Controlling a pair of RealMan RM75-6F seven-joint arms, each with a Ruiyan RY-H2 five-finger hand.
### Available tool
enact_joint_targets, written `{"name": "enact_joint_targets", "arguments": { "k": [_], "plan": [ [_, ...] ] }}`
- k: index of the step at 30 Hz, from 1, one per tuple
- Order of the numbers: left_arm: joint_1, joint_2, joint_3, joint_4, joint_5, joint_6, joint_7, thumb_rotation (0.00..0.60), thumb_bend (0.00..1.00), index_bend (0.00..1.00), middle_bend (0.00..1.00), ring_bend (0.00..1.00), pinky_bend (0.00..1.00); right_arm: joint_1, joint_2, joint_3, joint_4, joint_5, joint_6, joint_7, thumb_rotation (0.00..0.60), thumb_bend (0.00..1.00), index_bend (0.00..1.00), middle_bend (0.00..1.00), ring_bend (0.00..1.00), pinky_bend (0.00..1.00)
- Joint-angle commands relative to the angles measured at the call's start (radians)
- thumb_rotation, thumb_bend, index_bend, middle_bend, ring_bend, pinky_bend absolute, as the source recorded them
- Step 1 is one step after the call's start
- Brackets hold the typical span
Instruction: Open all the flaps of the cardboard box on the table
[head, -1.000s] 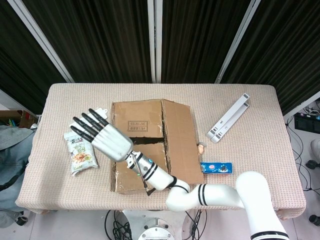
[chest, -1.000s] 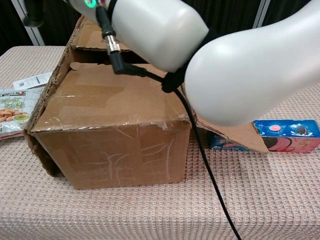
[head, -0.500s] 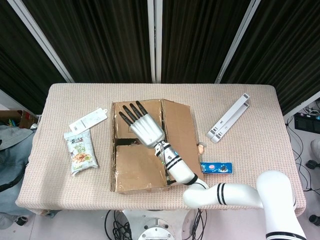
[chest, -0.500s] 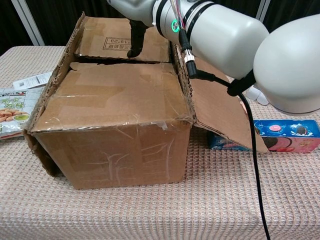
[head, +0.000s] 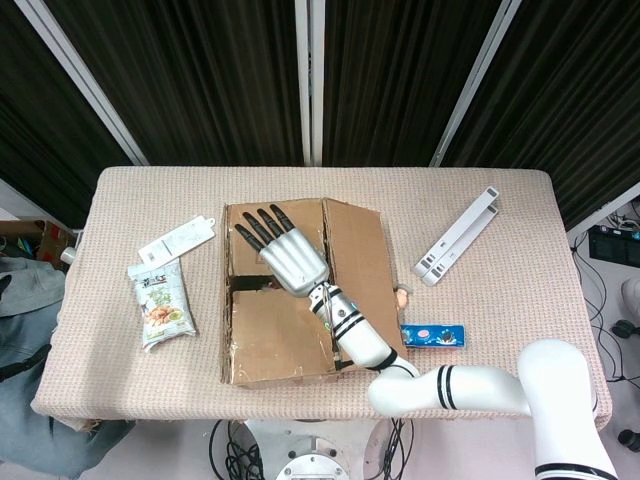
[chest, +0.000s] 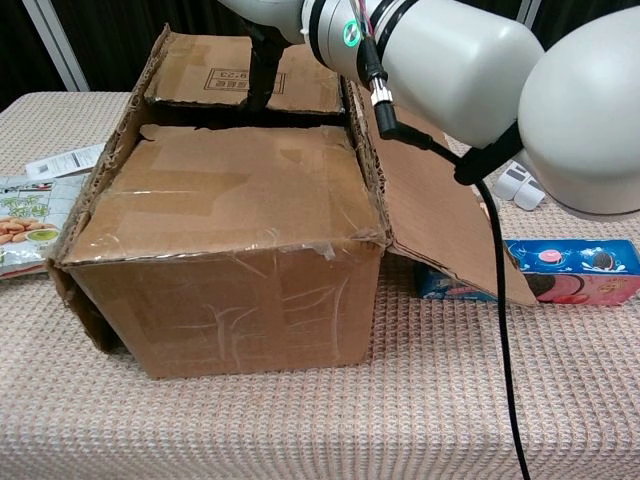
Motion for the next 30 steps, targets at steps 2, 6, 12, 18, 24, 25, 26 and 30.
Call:
{"name": "enact_joint_targets", "arguments": {
  "k": [2, 6, 12, 18, 24, 25, 26, 30],
  "plan": [
    [-0.003, -0.003, 0.001, -0.001, 0.005, -0.002, 0.005, 0.599, 0.09, 0.05, 0.02, 0.07, 0.18, 0.006, 0.017, -0.011, -0.02, 0.052, 0.004, -0.031, 0.6, 0.04, 0.0, 0.0, 0.0, 0.0],
    [0.0, 0.0, -0.001, -0.005, 0.003, 0.005, 0.009, 0.599, 0.09, 0.05, 0.02, 0.07, 0.18, 0.014, 0.015, -0.011, -0.003, 0.062, 0.011, -0.022, 0.6, 0.04, 0.0, 0.0, 0.0, 0.0],
    [0.004, 0.002, -0.001, -0.004, -0.003, 0.004, 0.008, 0.599, 0.09, 0.05, 0.02, 0.07, 0.18, 0.031, 0.004, -0.018, 0.055, 0.044, 0.02, -0.014, 0.6, 0.05, 0.0, 0.0, 0.0, 0.0],
    [0.002, -0.004, -0.003, 0.0, -0.004, 0.001, 0.006, 0.598, 0.09, 0.05, 0.02, 0.07, 0.18, 0.038, -0.015, -0.011, 0.101, 0.008, 0.046, 0.029, 0.6, 0.08, 0.0, 0.0, 0.0, 0.0],
    [0.0, -0.002, -0.006, 0.002, -0.006, -0.002, 0.005, 0.599, 0.09, 0.05, 0.02, 0.07, 0.18, 0.064, 0.007, 0.046, 0.099, -0.078, 0.102, 0.06, 0.6, 0.14, 0.0, 0.0, 0.0, 0.0],
    [0.0, -0.002, -0.006, 0.002, -0.007, -0.003, 0.005, 0.599, 0.09, 0.05, 0.02, 0.07, 0.18, 0.075, 0.011, 0.061, 0.105, -0.086, 0.106, 0.058, 0.6, 0.14, 0.0, 0.0, 0.0, 0.0],
    [0.0, -0.001, -0.006, 0.002, -0.008, -0.003, 0.003, 0.599, 0.09, 0.05, 0.02, 0.07, 0.18, 0.095, 0.014, 0.081, 0.125, -0.093, 0.107, 0.05, 0.6, 0.14, 0.0, 0.0, 0.0, 0.0],
    [0.005, 0.006, -0.007, -0.002, -0.01, 0.003, 0.007, 0.599, 0.09, 0.05, 0.02, 0.07, 0.18, 0.192, -0.003, 0.154, 0.27, -0.059, 0.062, 0.011, 0.6, 0.14, 0.0, 0.0, 0.0, 0.0]
  ]
}}
